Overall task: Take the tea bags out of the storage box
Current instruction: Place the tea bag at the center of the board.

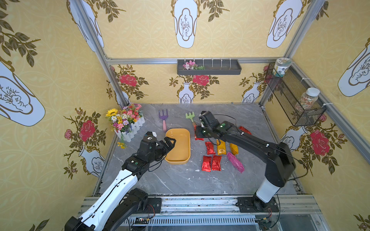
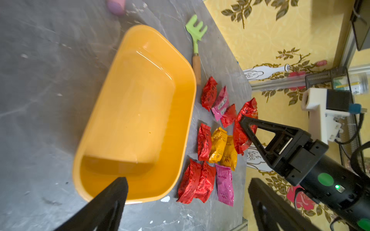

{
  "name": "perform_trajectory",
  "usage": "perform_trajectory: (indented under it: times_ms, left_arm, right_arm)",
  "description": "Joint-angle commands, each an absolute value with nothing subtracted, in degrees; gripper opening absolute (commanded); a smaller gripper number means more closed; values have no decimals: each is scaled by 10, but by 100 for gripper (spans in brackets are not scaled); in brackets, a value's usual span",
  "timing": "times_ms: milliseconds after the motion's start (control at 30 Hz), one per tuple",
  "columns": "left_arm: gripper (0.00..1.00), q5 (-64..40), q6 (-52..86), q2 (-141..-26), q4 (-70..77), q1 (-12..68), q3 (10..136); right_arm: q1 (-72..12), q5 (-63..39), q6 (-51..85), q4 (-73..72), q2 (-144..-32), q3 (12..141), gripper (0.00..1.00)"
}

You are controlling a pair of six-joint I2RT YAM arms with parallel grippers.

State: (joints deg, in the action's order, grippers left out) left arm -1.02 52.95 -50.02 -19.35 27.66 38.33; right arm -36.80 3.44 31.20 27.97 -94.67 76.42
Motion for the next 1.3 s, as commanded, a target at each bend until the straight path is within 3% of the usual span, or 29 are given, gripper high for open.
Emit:
perform_trajectory:
  times_ms: [0, 133, 300, 867, 933, 1100, 1200, 1267]
  left_arm:
    - [100, 11, 543, -534, -135, 309, 397]
    - [100, 4, 540, -583, -101, 329, 418]
    - [100, -10, 526, -617, -82, 331, 442]
    - [100, 15, 499, -509, -136, 289, 415]
    - [100, 21, 502, -503, -136, 284, 414]
    - [100, 62, 493, -506, -159, 277, 443]
    - [100, 100, 459, -514, -173, 276, 473]
    - [100, 118, 432, -517, -178, 276, 494]
  right_arm:
    - [-291, 36, 287, 279, -875, 676, 49]
    - [-159, 19, 268, 285, -813, 596, 49]
    - [-56, 18, 250, 290, -837, 583, 48]
    - [0, 43, 211, 283, -999, 609, 48]
    - [-1, 40, 215, 280, -995, 604, 52]
    - [-2, 44, 221, 275, -948, 588, 76]
    - [-2, 48, 220, 282, -911, 588, 82]
    - [-8, 47, 217, 285, -888, 592, 93]
